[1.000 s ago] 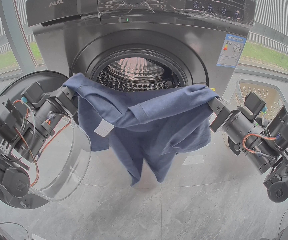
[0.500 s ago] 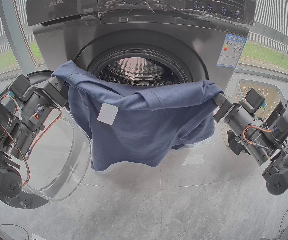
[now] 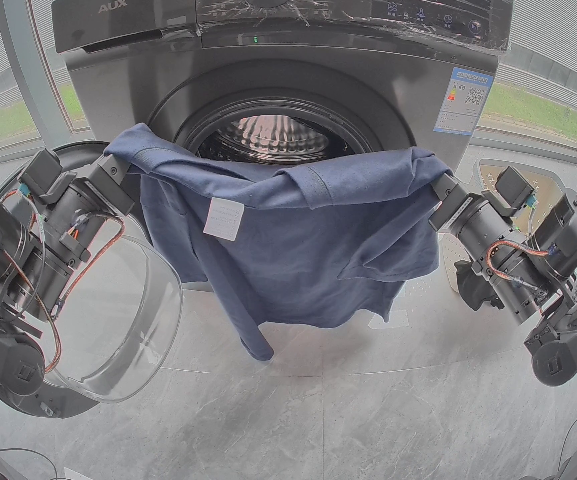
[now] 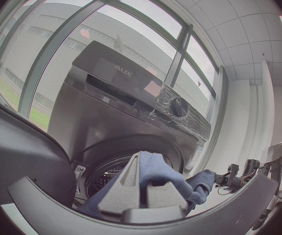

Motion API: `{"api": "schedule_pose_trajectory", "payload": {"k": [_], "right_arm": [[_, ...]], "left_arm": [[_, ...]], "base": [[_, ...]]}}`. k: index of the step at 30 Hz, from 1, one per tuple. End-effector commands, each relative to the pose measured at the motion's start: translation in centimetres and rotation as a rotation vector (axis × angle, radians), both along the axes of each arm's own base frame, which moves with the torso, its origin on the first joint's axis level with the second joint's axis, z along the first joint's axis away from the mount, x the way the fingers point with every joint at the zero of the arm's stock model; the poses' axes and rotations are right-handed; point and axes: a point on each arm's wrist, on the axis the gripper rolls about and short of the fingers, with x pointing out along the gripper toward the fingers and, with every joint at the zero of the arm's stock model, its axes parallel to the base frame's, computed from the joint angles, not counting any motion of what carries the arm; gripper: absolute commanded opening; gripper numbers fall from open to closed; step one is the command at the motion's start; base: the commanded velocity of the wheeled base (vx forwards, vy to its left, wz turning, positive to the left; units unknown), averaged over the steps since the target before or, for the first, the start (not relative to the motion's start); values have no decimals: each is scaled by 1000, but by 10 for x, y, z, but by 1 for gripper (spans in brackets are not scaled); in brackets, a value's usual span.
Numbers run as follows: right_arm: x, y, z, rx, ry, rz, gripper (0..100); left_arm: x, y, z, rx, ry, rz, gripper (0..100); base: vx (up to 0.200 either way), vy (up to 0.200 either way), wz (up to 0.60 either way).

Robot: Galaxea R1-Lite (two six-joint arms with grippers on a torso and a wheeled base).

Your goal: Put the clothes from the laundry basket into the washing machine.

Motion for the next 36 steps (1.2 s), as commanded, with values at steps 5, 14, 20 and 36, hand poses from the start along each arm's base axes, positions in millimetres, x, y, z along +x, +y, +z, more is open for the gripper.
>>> {"api": "schedule_pose_trajectory", "payload": {"k": [5, 14, 20, 36], "right_arm": [[0, -9, 3, 0, -8, -30, 0], [-4, -16, 9, 5, -21, -43, 0], [-5, -16, 10, 5, -23, -44, 0], [-31, 9, -42, -165, 119, 106, 0]], "left_arm": [[7, -4, -12, 18, 45, -4, 0], [9, -14, -25, 39, 87, -33, 0], [9, -15, -26, 41, 90, -37, 0], [13, -48, -36, 73, 107, -130, 0]], "base": [[0, 0, 0], [0, 0, 0], [0, 0, 0], [0, 0, 0]]}}
